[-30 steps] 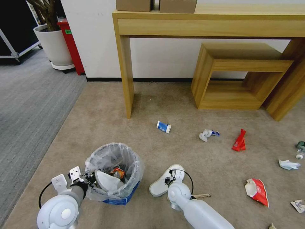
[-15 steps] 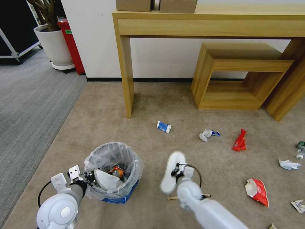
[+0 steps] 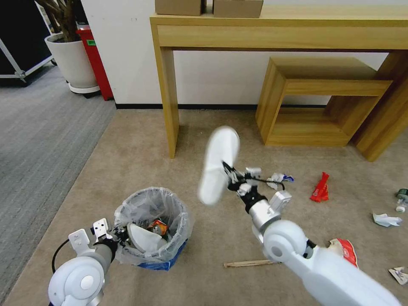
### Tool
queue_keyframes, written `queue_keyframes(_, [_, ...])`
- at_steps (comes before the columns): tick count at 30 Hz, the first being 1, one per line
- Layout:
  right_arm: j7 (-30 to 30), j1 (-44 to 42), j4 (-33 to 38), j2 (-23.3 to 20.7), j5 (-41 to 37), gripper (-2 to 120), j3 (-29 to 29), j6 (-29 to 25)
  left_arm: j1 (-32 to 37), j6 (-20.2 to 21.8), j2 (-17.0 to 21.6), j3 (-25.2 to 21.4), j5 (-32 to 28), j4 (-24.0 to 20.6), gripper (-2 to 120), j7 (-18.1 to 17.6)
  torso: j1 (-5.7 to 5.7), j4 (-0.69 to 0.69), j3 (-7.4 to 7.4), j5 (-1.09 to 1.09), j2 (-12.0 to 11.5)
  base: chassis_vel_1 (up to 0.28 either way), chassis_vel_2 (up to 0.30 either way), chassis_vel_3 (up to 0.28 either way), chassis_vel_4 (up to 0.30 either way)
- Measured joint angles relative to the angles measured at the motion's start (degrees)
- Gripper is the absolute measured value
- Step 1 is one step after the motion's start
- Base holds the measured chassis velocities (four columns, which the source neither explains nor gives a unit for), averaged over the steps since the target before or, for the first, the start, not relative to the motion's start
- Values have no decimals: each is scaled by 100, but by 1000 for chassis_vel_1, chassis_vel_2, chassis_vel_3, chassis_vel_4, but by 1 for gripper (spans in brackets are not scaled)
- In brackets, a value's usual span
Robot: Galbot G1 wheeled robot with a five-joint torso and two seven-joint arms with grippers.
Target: Pick up the trash bin and place the garbage on the floor into it.
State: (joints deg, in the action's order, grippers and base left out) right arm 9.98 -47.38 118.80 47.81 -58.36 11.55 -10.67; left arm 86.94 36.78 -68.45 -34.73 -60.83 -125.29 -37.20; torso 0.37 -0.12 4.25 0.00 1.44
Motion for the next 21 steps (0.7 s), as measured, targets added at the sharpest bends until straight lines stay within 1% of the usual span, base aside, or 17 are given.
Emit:
queue_keyframes(1, [-185,160,44,-48,-85,0,91,-101,-1,3,-4,1,-1,-10,0,-3,0,-1,0,1,0,0,0,0,0])
queue_keyframes(2, [-185,160,44,-48,-85,0,91,-101,-1,3,-4,1,-1,-10,0,-3,0,-1,0,1,0,0,0,0,0])
queue_keyframes(3, [-474,388,61,-98,-195,0,208,-244,-2,5,-14,3,-2,-32,0,-5,0,0,0,1,0,0,0,0,0])
queue_keyframes(4, [-576,472,62,-113,-233,0,248,-296,-3,6,-19,4,-3,-39,0,-7,0,0,0,1,0,0,0,0,0])
queue_keyframes(5, [-813,687,62,-139,-328,0,370,-426,-5,9,-29,5,-3,-55,0,-9,0,0,0,0,0,0,0,0,0])
queue_keyframes(7, [-919,789,57,-149,-373,0,444,-492,-4,10,-34,5,-3,-62,0,-10,0,0,0,0,0,0,0,0,0])
queue_keyframes(9, [-1494,1223,-90,-184,-436,0,825,-794,-7,15,-49,1,-6,-103,0,-15,0,0,0,0,0,0,0,0,0])
queue_keyframes(10, [-1494,1223,-90,-184,-436,0,825,-794,-7,15,-49,1,-6,-103,0,-15,0,0,0,0,0,0,0,0,0])
queue_keyframes(13, [-1981,1537,-469,-169,-172,0,1330,-1029,-11,17,-74,-26,-14,-148,0,-20,0,0,0,1,0,0,0,0,0])
queue_keyframes(15, [-2050,1582,-570,-156,-94,0,1440,-1061,-11,17,-83,-30,-17,-162,0,-20,0,-1,0,0,0,0,0,0,0])
queue_keyframes(18, [-2240,1759,-981,-85,196,0,1888,-1184,-13,17,-119,-39,-20,-183,0,-21,0,-1,1,1,0,0,0,0,0])
queue_keyframes(19, [-2240,1759,-981,-85,196,0,1888,-1184,-13,17,-119,-39,-20,-183,0,-21,0,-1,1,1,0,0,0,0,0])
queue_keyframes(21, [-2288,1863,-1153,-27,311,0,2147,-1243,-20,18,-148,-42,-19,-185,0,-22,0,-1,0,0,0,0,0,0,0])
